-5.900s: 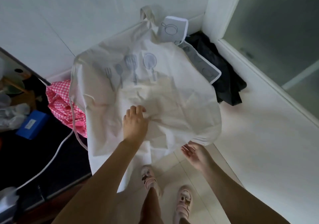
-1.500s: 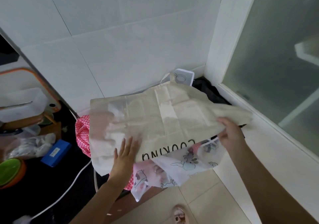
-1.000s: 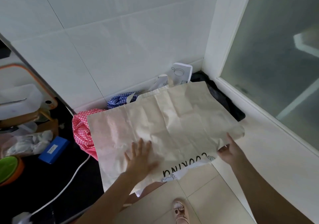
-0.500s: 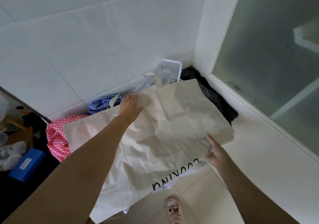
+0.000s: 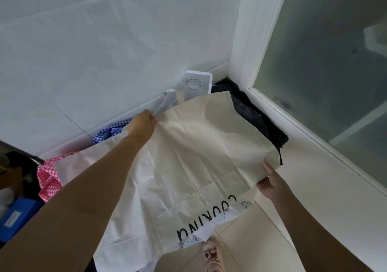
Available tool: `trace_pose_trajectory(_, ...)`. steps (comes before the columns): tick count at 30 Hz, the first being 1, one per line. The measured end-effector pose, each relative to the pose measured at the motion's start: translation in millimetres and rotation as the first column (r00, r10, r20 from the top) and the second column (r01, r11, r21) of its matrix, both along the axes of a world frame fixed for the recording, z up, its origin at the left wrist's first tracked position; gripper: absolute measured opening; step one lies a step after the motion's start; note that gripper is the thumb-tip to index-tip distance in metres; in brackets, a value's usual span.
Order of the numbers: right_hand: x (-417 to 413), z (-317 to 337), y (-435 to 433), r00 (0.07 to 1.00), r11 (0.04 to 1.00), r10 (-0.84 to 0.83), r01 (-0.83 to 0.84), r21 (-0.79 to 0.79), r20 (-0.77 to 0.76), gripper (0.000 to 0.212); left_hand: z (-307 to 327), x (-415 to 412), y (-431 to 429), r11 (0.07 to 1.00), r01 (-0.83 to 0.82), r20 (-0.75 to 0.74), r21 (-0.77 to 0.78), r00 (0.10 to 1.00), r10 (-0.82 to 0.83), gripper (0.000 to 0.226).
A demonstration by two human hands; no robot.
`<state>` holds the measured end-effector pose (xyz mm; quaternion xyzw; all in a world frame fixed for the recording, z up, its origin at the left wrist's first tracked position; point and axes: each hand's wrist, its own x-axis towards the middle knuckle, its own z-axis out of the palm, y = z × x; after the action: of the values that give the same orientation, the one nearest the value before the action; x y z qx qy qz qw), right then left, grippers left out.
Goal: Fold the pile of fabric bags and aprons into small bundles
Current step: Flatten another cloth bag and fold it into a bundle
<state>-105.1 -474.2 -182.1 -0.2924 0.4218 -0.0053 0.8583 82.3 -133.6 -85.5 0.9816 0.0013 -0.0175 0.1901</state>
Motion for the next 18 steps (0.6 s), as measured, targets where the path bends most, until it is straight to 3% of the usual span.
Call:
trace_pose_trajectory(1, 3.8, 4.2, -3.9, 0.999, 0.999, -0.002, 0.003, -0.039, 0.041, 0.093, -1.7, -0.7, 0.4, 1.000, -0.016, 0.010, 0.021, 1.000, 0.015, 0.025)
trace_pose_trajectory(5, 10.4, 24.5, -11.8, 0.985, 0.983, 0.040, -0.008, -0.184, 0.168, 0.033, -19.6, -18.8, 0.3, 0.988, -0.055, 0.138, 0.142, 0.990, 0.035, 0.032)
trace_pose_trajectory(7, 12.3, 24.2, -14.6, 0.992, 0.983, 0.041, -0.018, -0.184, 0.123, 0.033, -27.5, -45.8, -7.1, 0.988, 0.083, 0.295, 0.128, 0.948, -0.118, 0.035)
trace_pose_trajectory(9, 10.3, 20.7, -12.4, 0.997, 0.986, 0.058, -0.051, -0.160, 0.044, 0.040, -31.4, -91.7, -19.4, 0.925, 0.364, 0.368, 0.108, 0.850, -0.378, 0.028)
trace_pose_trajectory(11, 5.6, 20.9, -5.8, 0.998, 0.989, 0.068, -0.067, -0.135, 0.005, 0.038, -37.9, -145.2, -31.0, 0.829, 0.557, 0.193, 0.046, 0.809, -0.555, 0.032)
trace_pose_trajectory(14, -4.0, 18.4, 4.2, 0.997, 0.991, 0.010, -0.020, -0.132, -0.074, 0.026, -56.8, -210.1, -34.6, 0.854, 0.518, -0.141, 0.053, 0.850, -0.507, 0.078)
trace_pose_trajectory(16, -9.9, 20.7, 7.4, 0.998, 0.989, 0.008, -0.019, -0.149, -0.070, 0.021, -75.2, -234.1, -31.2, 0.875, 0.471, -0.232, 0.116, 0.869, -0.437, 0.099)
trace_pose_trajectory(18, -15.1, 19.8, 6.6, 0.998, 0.973, 0.029, -0.041, -0.225, -0.058, 0.033, -87.0, -250.4, -26.6, 0.843, 0.495, -0.251, 0.213, 0.861, -0.442, 0.107)
